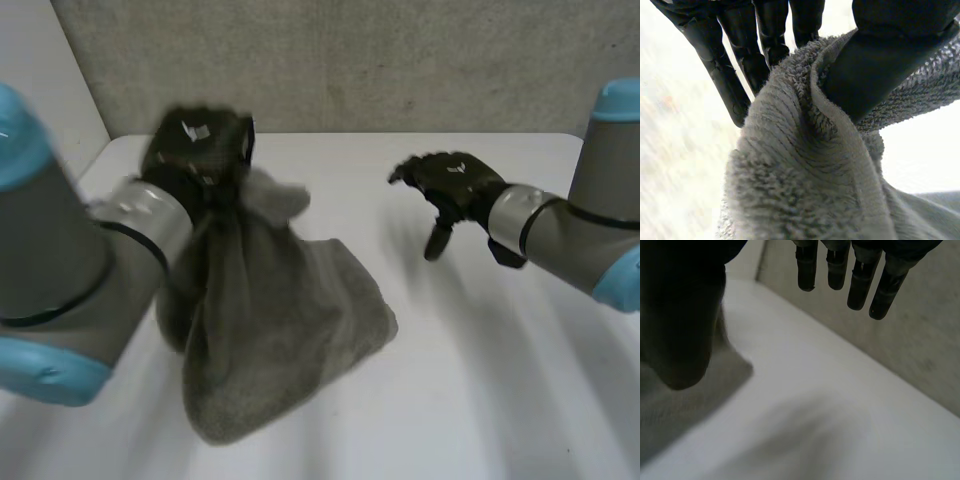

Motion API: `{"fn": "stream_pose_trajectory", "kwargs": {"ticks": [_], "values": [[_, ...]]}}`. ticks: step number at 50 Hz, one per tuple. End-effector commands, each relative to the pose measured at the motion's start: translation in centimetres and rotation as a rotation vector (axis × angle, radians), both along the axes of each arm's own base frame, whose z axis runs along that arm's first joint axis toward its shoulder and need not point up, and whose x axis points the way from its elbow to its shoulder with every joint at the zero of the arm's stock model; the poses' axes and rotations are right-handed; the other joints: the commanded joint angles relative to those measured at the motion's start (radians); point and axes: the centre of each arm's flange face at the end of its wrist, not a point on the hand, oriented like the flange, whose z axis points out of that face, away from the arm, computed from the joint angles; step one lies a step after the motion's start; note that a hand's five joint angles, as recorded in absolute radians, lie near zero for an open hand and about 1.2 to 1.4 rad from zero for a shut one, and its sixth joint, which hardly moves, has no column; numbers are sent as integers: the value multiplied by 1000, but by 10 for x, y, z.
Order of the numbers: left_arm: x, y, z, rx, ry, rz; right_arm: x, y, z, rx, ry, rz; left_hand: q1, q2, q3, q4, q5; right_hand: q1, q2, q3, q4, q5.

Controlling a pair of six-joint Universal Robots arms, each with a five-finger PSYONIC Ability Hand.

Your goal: Fold the towel.

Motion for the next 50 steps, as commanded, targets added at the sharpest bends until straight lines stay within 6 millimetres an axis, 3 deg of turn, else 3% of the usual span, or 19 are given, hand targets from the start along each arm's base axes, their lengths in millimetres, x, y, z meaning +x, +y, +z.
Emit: {"fn": "stream_pose_trajectory", "kwargs": {"ticks": [1,6,8,12,14,15,16,17,18,20,21,22,24,25,27,33,38,43,50], "values": [[14,41,63,-146,93,-34,36,-10,11,179,-271,223,248,190,190,182,239,-57,-67,-69,-82,-60],[18,59,79,-186,124,-57,78,6,-14,403,-380,381,248,190,190,182,239,-57,-67,-69,-82,-60],[18,66,83,-196,134,-69,108,33,-36,511,-381,485,248,190,190,182,239,-57,-67,-69,-82,-60],[17,69,85,-202,137,-80,131,62,-55,574,-352,566,248,190,190,182,239,-57,-67,-69,-82,-60],[17,69,86,-203,138,-80,135,69,-59,591,-342,576,248,190,190,182,239,33,23,21,7,30],[16,68,86,-205,139,-80,138,69,-58,571,-344,572,248,190,190,182,239,437,427,425,411,434],[14,66,86,-206,140,-80,140,63,-50,525,-356,549,248,190,190,182,239,789,779,778,764,786],[14,66,86,-206,140,-80,140,62,-50,524,-356,549,248,190,190,182,239,793,783,781,768,790],[14,63,87,-211,141,-76,141,51,-36,444,-376,490,248,190,190,182,239,1098,1088,1086,1073,1095],[13,59,87,-214,137,-70,138,34,-17,350,-405,388,248,190,190,182,239,1165,1155,1153,1140,1162],[12,54,85,-217,129,-61,123,4,6,238,-443,251,248,190,190,182,239,1165,1155,1153,1140,1162],[12,54,85,-217,129,-61,123,4,6,237,-443,250,248,190,190,182,239,1165,1155,1153,1140,1162],[5,35,82,-224,115,-40,67,-53,59,25,-510,0,248,190,190,182,239,1165,1155,1153,1140,1162],[5,35,82,-225,115,-40,67,-53,60,24,-510,-1,248,190,190,182,239,1165,1155,1153,1140,1162],[3,21,80,-230,120,-19,47,-54,97,-97,-487,-37,248,190,190,182,239,1165,1155,1153,1140,1162],[-11,-26,66,-277,156,16,39,-25,113,-163,-350,27,248,190,190,182,239,1165,1155,1153,1140,1162],[-22,-41,31,-245,145,10,28,6,88,-179,-141,42,248,190,190,182,239,1165,1155,1153,1140,1162],[-23,-42,-50,-69,34,8,14,57,13,-145,251,104,248,190,190,182,239,1165,1155,1153,1140,1162],[-13,-26,-116,104,-78,4,-12,97,-48,15,496,120,190,132,132,124,181,1165,1155,1153,1140,1162]]}}
